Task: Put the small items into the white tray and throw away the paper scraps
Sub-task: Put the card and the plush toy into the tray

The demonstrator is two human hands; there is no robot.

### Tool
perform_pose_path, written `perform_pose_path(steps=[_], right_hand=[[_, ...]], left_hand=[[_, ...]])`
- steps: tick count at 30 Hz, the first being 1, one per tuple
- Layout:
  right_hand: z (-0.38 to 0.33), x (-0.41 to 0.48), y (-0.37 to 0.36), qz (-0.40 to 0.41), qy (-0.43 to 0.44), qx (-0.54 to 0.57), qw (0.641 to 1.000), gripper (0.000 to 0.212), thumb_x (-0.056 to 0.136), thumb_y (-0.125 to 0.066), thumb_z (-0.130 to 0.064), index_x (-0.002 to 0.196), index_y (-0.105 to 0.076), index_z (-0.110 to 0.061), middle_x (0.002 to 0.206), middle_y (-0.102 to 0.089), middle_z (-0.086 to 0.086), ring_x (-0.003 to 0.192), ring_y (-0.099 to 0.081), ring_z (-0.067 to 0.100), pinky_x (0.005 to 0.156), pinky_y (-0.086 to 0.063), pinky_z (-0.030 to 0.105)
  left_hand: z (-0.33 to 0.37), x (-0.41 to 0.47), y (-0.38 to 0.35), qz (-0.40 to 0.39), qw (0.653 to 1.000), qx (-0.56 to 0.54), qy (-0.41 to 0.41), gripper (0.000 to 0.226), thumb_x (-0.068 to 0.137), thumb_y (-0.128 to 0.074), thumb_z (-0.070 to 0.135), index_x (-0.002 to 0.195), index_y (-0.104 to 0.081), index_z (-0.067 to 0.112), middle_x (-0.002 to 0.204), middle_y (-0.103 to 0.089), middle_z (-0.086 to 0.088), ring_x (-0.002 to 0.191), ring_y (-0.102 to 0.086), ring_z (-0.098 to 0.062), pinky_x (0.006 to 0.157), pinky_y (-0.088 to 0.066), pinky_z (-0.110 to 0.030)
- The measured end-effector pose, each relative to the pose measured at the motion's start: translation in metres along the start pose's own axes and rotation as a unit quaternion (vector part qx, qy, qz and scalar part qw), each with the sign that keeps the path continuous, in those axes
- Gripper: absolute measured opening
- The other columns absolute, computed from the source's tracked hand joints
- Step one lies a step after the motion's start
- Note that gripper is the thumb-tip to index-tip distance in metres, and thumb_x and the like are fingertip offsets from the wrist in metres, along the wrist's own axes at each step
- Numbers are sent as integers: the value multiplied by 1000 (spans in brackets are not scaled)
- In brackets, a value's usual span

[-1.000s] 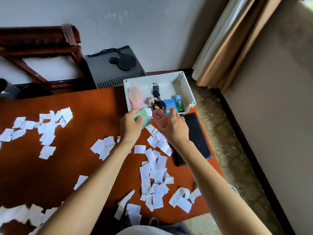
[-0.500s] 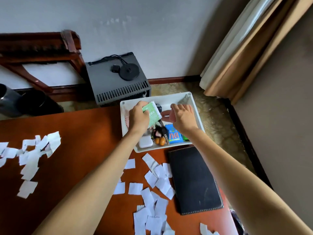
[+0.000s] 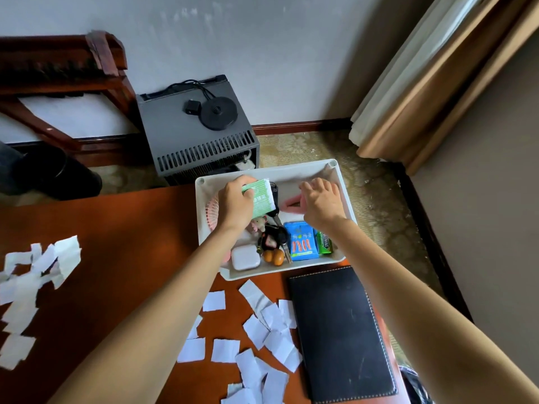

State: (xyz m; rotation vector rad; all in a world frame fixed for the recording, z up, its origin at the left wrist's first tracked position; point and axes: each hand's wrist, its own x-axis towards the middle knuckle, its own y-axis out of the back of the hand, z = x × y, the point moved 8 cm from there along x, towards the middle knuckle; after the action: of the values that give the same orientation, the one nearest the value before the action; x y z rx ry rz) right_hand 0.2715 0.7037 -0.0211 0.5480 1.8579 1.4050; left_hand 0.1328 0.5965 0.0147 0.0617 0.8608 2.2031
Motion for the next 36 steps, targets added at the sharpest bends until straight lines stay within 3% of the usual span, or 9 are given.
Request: perform_pose_path(steps=[5, 9, 12, 15, 17, 24, 28, 32, 36], right_hand=[[2, -1, -5, -28, -10, 14, 999, 59, 82, -52, -6, 137, -32, -16, 142, -33, 14, 139, -22, 30, 119, -16, 45], [-16, -10, 21, 91, 5, 106, 990, 45, 86, -49, -9, 131, -46, -7, 140, -41, 17, 129, -38, 33, 109, -30, 38], [-49, -14, 26, 66, 41, 297, 952, 31, 85, -57, -8, 115, -59, 0, 113, -62, 17, 93, -59, 28, 79, -44, 28], [-71, -11, 9, -20, 40, 380, 924, 5, 84, -62, -8, 82, -59, -12, 77, -60, 5, 71, -49, 15, 52, -36, 12], [-68, -7, -2, -27, 7, 415, 909, 28, 83, -62, -4, 64, -48, -18, 61, -50, -3, 57, -43, 12, 46, -36, 9], [-33, 3, -5, 79, -105, 461, 878, 39, 84, -57, 3, 58, -44, -23, 60, -55, 3, 46, -55, -1, 51, -47, 19], [-44, 12, -2, 98, -110, 433, 889, 7, 84, -54, 0, 80, -60, 1, 82, -66, 20, 78, -65, 38, 73, -54, 49], [-64, 18, -5, 93, -86, 367, 921, 15, 85, -52, 3, 97, -59, 6, 99, -67, 27, 88, -63, 37, 75, -49, 42], [-77, 24, -17, 55, -83, 344, 934, 11, 84, -52, 3, 86, -62, 8, 93, -67, 26, 87, -62, 36, 71, -45, 37]], left_hand=[[-5, 2, 10, 16, 1000, -14, 13, 32, 90, -44, -3, 112, -65, 5, 116, -65, -14, 110, -57, -28, 86, -47, -31], [-7, 4, 21, 34, 999, 2, 16, 29, 88, -44, -5, 110, -62, 2, 117, -64, -12, 110, -58, -24, 80, -42, -21], [-10, 6, 23, 18, 1000, 17, 12, 27, 83, -45, -8, 100, -64, -2, 109, -67, -15, 104, -60, -26, 69, -39, -16], [-13, 5, 16, -36, 999, 30, 2, 24, 79, -46, -9, 94, -65, -5, 98, -68, -20, 89, -61, -29, 56, -38, -23], [-17, 1, 13, -59, 998, 19, 1, 24, 82, -49, -9, 100, -64, -4, 99, -66, -15, 93, -59, -23, 62, -38, -17], [-21, 4, 21, -29, 999, 16, 0, 37, 89, -37, -10, 114, -61, 1, 116, -65, -13, 111, -59, -21, 80, -36, -9], [-18, 6, 32, 23, 999, 33, -9, 39, 88, -33, -13, 111, -62, -1, 113, -65, -15, 110, -58, -23, 72, -29, -4], [-23, 11, 34, 21, 998, 62, -9, 42, 86, -32, -13, 112, -62, 2, 116, -61, -16, 113, -55, -26, 86, -38, -18], [-31, 17, 36, 19, 996, 86, 9, 40, 87, -34, -11, 112, -62, 5, 124, -55, -16, 114, -54, -27, 92, -39, -24]])
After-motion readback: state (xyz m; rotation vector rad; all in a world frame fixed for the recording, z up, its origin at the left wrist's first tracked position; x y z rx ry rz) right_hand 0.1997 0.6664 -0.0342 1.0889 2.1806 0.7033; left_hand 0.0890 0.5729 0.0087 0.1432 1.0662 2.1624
